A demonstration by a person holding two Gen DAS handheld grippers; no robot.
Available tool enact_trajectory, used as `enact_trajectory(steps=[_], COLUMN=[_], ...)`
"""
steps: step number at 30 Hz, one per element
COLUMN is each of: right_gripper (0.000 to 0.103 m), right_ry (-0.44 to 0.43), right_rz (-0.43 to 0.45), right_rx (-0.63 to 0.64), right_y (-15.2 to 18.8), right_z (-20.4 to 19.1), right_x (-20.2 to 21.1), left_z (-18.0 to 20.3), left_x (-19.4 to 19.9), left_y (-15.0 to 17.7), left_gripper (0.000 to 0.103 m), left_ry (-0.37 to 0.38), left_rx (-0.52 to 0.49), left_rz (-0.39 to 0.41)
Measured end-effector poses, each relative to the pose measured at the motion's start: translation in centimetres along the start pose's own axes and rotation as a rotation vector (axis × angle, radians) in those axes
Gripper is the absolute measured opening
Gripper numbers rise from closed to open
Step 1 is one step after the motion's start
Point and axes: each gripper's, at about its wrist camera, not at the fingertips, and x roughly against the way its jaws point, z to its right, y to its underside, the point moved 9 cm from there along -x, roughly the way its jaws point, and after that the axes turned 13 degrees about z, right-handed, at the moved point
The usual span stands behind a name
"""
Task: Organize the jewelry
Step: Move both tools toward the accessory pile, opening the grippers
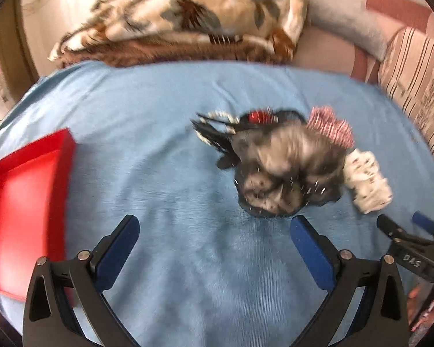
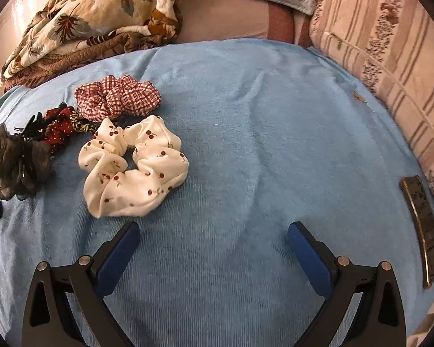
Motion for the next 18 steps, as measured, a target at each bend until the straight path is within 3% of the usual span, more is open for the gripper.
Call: enact_trajectory(steps=[3,7,9,14,18], right_gripper=[0.103,0.103,0.103,0.103,0.103], right_ry=[0.021,0.048,0.046,0.017,0.01], right_rz=[0.037,0.103,0.123,0.137,0.145], right_rx=[-0.028,-0.052,-0.062,-0.043,-0.004], right_y=[-0.5,-1.3,-1.2,-0.7,-0.5], right_z=[0.5,0.8,0.7,-0.8,-2.3], right_x=[1.9,4.9,6.2,8.3,9.3], left_z=[-0.9,-1.8,-2.5,-4.8,-7.6], left_x=[2.5,4.0,3.4,1.2,0.9], left_y=[-0.5,-0.9,-0.3,2.7,3.6], left_gripper=[0.103,0.103,0.103,0.103,0.102], left_ry=[0.013,0.022,0.029,0.124,0.015], left_rx=[0.029,-0.028,-0.024,0.129,0.13], left_rz=[0.024,0.046,0.011,-0.119,-0.11])
